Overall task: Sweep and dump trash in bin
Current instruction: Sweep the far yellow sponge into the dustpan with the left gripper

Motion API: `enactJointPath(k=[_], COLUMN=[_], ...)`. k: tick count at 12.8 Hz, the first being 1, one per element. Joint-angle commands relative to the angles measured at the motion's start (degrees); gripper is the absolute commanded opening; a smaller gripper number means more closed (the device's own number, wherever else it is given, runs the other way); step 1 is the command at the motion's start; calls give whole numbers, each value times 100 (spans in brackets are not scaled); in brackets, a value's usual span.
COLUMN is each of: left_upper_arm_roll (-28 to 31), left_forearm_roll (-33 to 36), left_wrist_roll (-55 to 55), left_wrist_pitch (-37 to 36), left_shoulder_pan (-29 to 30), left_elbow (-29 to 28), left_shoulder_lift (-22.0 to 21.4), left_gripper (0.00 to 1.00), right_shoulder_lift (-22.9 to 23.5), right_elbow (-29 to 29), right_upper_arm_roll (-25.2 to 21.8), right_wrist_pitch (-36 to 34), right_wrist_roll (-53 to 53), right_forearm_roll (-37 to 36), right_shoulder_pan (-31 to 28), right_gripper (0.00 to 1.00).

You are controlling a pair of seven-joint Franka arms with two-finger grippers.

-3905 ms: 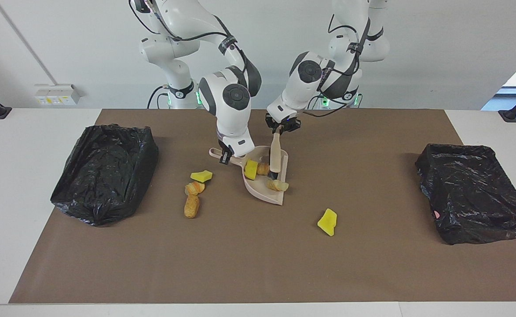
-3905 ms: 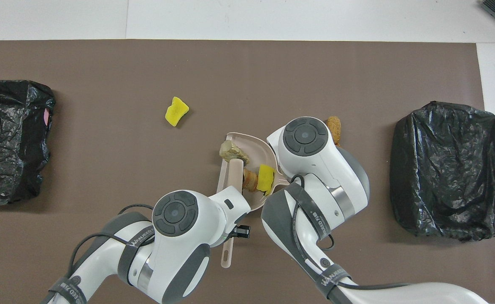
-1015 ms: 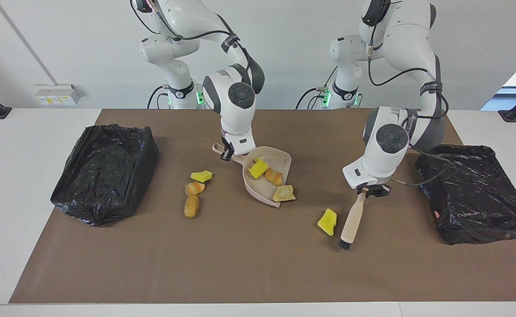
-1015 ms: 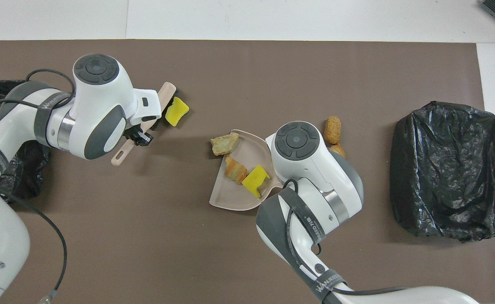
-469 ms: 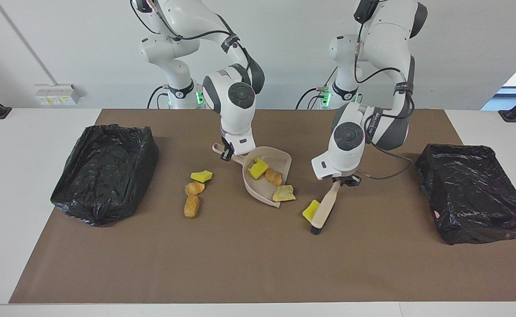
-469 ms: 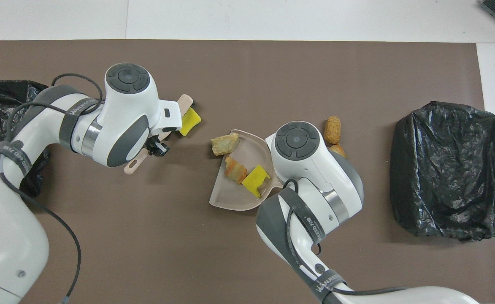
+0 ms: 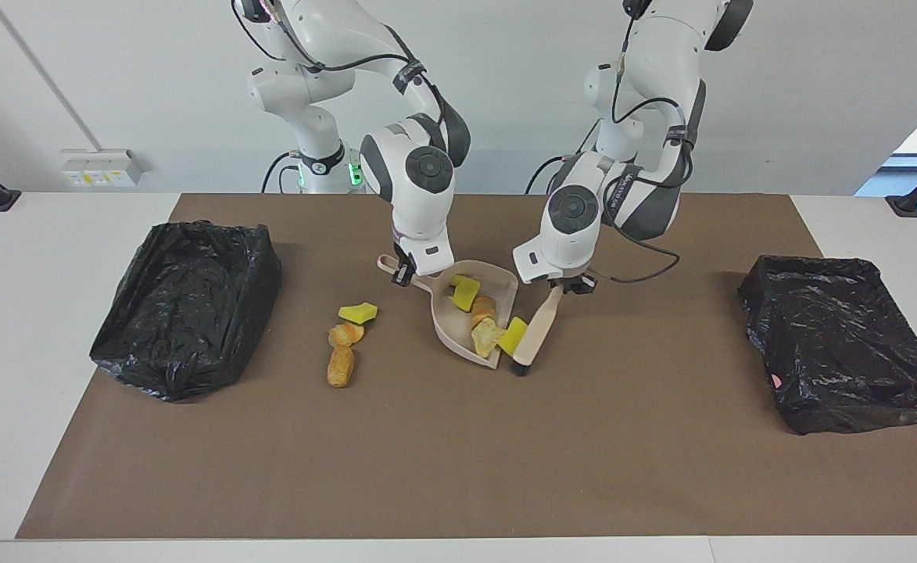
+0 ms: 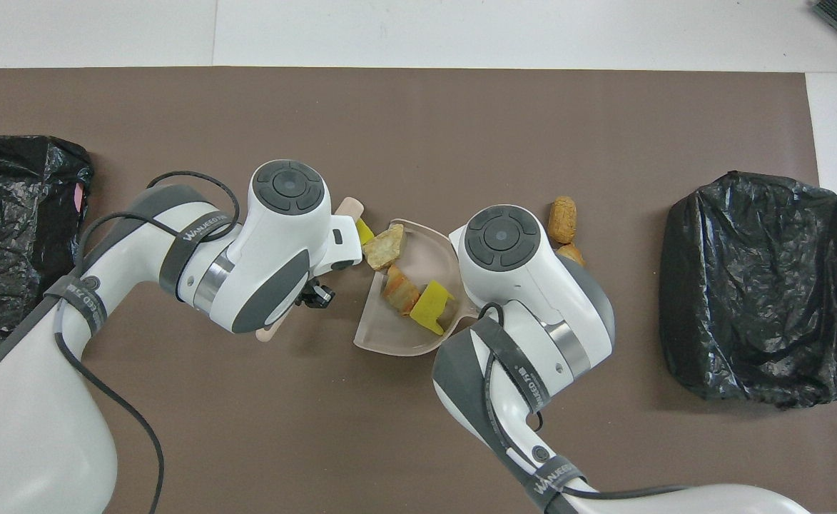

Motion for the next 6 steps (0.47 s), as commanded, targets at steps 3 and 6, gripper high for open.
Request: enactJointPath(k=[3,6], left_upper_arm_roll=[-394,-807], left_forearm_roll=[-355,-355], left_wrist_roll=[-492,-1045], left_wrist_pitch=[-167,-185], left_shoulder_pan=[1,1], left_elbow=[-304,-347], left_shoulder_lift=[-360,-403], left_gripper=[0,0], right_shoulder_lift=[-57,-57], right_elbow=[-39,-39], right_upper_arm_roll=[1,1], right_wrist_pitch=[6,-3], right_wrist_roll=[204,204], right_forearm_roll=[9,9], right_shoulder_pan=[29,29], right_gripper=[0,0])
